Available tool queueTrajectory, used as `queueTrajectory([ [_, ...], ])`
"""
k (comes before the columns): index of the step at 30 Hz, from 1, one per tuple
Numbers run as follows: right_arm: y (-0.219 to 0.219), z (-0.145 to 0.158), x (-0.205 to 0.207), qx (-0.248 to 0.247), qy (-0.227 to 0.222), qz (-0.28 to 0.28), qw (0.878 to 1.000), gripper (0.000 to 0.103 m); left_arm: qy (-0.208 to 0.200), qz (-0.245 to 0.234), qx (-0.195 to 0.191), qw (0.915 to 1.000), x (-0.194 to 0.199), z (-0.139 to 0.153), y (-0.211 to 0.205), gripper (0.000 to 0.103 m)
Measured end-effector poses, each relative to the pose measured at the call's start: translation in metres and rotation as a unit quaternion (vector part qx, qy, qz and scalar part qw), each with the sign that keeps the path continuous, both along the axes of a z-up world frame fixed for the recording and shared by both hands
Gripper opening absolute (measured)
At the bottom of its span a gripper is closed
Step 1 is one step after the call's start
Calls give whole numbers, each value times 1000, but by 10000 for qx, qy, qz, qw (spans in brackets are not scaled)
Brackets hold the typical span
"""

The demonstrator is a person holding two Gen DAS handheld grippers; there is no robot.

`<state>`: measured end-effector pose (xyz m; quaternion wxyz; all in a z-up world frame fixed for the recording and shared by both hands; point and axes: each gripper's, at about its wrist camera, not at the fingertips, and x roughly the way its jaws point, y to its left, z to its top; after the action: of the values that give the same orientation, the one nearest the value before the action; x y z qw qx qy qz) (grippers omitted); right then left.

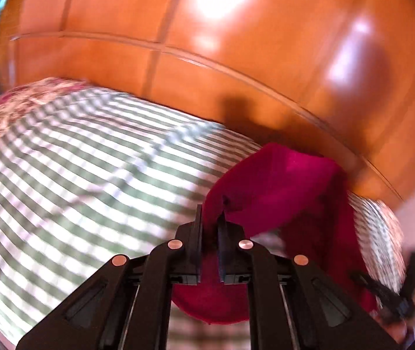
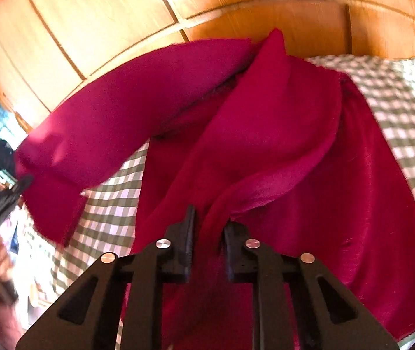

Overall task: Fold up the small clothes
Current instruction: 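Grasp the red sweater with the left gripper while the right gripper grasps it too, then lift and shake out the red sweater with both grippers, spreading it flat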

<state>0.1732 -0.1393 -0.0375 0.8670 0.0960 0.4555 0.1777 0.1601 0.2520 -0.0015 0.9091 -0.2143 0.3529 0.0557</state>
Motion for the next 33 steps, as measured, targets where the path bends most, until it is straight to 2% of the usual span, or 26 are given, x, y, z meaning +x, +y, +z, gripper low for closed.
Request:
queueTrajectory([
  [1,-3,4,-1,-57,-65,22,10000,15,118,304,62,9994,13,-3,14,7],
  [4,-23,17,-3,-202,-218,36,9996,10,286,812,325,9958,34,-9,40,7],
  [5,-28,23,-2,-221,-279,1,9994,11,367,895,308,9948,42,-14,44,9],
  [7,-41,40,1,-242,-455,-132,9986,11,645,1216,362,9898,53,-25,53,14],
  [9,-58,57,4,-353,-677,-333,9965,10,693,1293,406,9883,53,-29,54,23],
  [11,-79,70,11,-565,-853,-631,9928,10,628,1379,456,9874,47,-28,50,42],
  [13,-106,79,21,-727,-915,-1019,9879,10,542,1290,476,9890,39,-28,41,43],
  [15,-135,86,32,-1124,-1035,-1407,9782,10,484,1074,404,9922,29,-27,27,43],
  [18,-193,90,64,-2187,-1110,-2238,9433,10,467,337,169,9982,20,-31,-4,43],
  [20,-222,89,85,-2792,-1117,-2669,9156,11,488,-363,-191,9980,14,-40,-35,43],
  [21,-242,86,100,-3007,-1019,-2823,9053,16,514,-610,-348,9962,14,-43,-45,43],
  [22,-254,82,109,-3184,-893,-2880,8987,44,600,-979,-555,9918,13,-51,-64,43],
  [23,-266,78,116,-3369,-786,-2992,8893,86,649,-1135,-641,9893,13,-55,-74,43],
  [24,-277,76,116,-3370,-817,-3111,8849,92,697,-1295,-741,9864,12,-60,-86,43],
  [25,-282,75,113,-3283,-817,-3178,8858,92,754,-1445,-850,9830,13,-65,-97,43],
  [26,-286,73,108,-3097,-723,-3173,8934,92,833,-1569,-980,9792,15,-71,-109,43],
  [27,-285,68,97,-2704,-593,-3001,9129,92,916,-1644,-1140,9755,18,-76,-117,43],
  [29,-273,57,75,-2102,-399,-2549,9430,92,1085,-1748,-1532,9665,24,-87,-131,43],
  [31,-253,39,52,-1483,-92,-1934,9698,91,1100,-1845,-1702,9617,31,-90,-145,44],
  [33,-224,14,28,-1106,308,-1307,9847,87,1108,-1880,-1792,9593,35,-92,-154,46],
])
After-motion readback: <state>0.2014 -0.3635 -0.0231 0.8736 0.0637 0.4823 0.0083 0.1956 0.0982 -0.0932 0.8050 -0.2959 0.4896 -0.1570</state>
